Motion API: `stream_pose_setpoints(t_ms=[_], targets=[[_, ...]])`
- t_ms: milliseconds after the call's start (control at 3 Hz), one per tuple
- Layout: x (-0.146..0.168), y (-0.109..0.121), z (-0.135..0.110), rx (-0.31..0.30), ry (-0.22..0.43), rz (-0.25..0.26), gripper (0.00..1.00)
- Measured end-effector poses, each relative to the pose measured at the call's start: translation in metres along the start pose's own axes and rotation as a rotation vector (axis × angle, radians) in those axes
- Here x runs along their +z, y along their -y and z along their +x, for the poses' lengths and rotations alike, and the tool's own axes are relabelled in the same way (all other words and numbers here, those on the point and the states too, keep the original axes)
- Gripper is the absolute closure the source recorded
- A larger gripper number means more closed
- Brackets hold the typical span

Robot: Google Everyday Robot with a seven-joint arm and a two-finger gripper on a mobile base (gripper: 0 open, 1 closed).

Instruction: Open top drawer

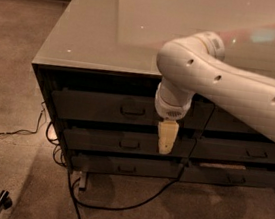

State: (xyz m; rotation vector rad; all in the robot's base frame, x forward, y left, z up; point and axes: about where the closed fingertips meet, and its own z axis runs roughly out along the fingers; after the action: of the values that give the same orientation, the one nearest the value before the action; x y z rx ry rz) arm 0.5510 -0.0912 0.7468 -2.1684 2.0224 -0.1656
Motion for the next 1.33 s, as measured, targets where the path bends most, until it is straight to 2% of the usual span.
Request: stream_pose_setpoints(t_ms=[333,667,1000,1333], targets=[[0.057,-0.002,0.007,0.050,-0.041,-0.061,0.00],[0.064,-0.005,0.004,0.041,-0.030,-0.064,0.00],[0.070,0.004,0.000,0.048,-0.032,-0.038,0.00],[0.068,0.022,-0.002,0.069,-0.035,0.012,0.00]])
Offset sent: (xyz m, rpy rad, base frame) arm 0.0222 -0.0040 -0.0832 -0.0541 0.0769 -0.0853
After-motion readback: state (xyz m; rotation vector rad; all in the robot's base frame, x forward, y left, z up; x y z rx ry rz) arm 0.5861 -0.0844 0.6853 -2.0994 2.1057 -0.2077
